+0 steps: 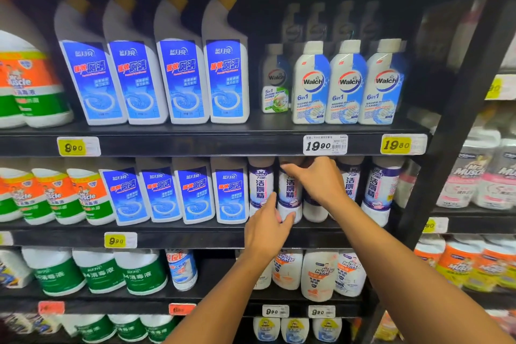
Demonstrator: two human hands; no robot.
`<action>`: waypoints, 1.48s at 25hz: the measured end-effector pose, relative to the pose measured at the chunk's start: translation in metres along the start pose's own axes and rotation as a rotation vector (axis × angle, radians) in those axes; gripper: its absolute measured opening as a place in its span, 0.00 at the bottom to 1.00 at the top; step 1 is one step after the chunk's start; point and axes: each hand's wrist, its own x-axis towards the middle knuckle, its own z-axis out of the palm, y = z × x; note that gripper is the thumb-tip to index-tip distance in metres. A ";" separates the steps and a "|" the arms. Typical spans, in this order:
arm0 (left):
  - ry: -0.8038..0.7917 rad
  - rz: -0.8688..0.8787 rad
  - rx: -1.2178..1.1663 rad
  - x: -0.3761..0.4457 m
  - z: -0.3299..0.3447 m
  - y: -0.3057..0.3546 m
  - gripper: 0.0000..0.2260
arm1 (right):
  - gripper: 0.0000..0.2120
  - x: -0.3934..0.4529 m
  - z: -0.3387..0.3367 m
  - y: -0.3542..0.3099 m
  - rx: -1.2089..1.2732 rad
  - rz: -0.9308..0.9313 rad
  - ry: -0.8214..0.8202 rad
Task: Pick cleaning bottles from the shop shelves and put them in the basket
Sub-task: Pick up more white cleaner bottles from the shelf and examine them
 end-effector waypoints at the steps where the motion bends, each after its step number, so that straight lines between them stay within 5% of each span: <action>1: -0.009 0.004 0.013 0.004 -0.001 0.003 0.29 | 0.31 0.002 -0.001 -0.001 -0.047 0.012 -0.016; 11: -0.079 -0.073 0.036 0.003 0.001 0.001 0.32 | 0.33 0.015 -0.006 0.004 -0.175 0.055 -0.079; 15: -0.187 -0.065 0.044 0.000 -0.003 -0.003 0.36 | 0.23 0.014 -0.006 0.004 -0.103 0.080 -0.124; 19: -0.133 -0.039 0.163 0.001 -0.009 -0.001 0.31 | 0.31 0.017 -0.002 0.006 0.040 0.117 -0.129; 22: -0.081 -0.024 0.239 -0.001 -0.008 -0.001 0.26 | 0.27 0.014 0.001 0.006 0.203 0.124 -0.140; 30: -0.316 -0.094 -0.361 -0.025 -0.010 -0.016 0.23 | 0.22 -0.012 -0.001 0.015 0.201 0.016 -0.153; 37: -0.419 -0.105 -0.348 -0.070 -0.017 -0.025 0.25 | 0.29 -0.061 -0.010 0.031 0.166 -0.018 -0.375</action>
